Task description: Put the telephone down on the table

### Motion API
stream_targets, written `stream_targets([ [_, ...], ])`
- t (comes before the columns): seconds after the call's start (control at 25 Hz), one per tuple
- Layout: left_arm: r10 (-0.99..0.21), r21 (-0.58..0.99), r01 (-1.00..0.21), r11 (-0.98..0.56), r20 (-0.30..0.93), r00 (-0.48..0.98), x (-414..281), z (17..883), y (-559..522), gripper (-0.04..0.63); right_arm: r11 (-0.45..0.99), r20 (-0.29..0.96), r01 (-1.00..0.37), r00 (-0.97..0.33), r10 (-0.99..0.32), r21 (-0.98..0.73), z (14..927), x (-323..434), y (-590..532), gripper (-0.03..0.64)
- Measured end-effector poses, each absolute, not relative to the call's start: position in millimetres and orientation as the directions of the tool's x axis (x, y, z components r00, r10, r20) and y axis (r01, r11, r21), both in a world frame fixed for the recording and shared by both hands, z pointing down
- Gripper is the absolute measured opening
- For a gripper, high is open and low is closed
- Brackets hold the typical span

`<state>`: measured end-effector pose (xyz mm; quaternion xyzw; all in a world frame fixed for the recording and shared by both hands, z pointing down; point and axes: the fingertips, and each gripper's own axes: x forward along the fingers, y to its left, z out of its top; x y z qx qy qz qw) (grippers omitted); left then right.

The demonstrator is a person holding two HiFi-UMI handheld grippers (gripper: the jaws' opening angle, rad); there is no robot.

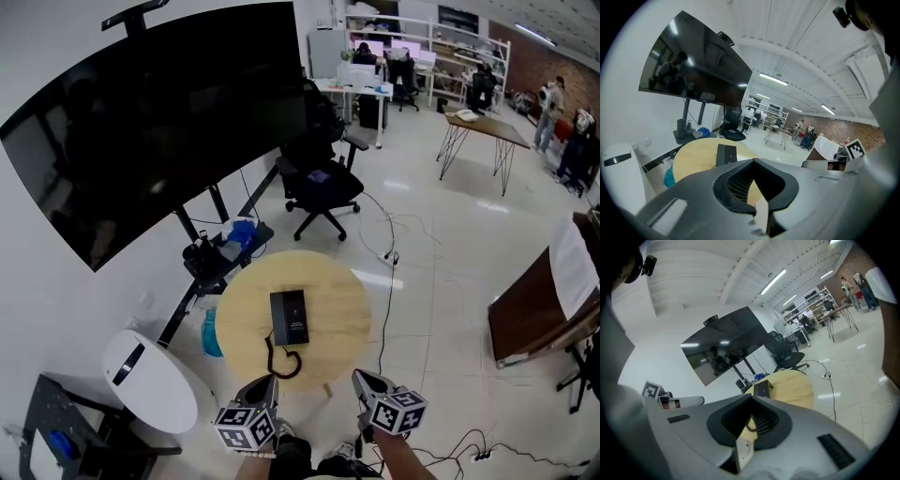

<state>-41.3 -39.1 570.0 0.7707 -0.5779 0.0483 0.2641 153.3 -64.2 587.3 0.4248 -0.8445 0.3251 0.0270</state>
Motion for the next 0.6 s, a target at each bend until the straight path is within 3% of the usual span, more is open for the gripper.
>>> stream_targets([
  [0.6, -0.847, 0.381, -0.891, -0.248, 0.361, 0.39, -46.3, 560.8, -8.0, 0.003, 0.436, 0.28, -0.715, -0.647, -0.709, -0.547, 565.6, 117.6, -23.4, 0.009],
])
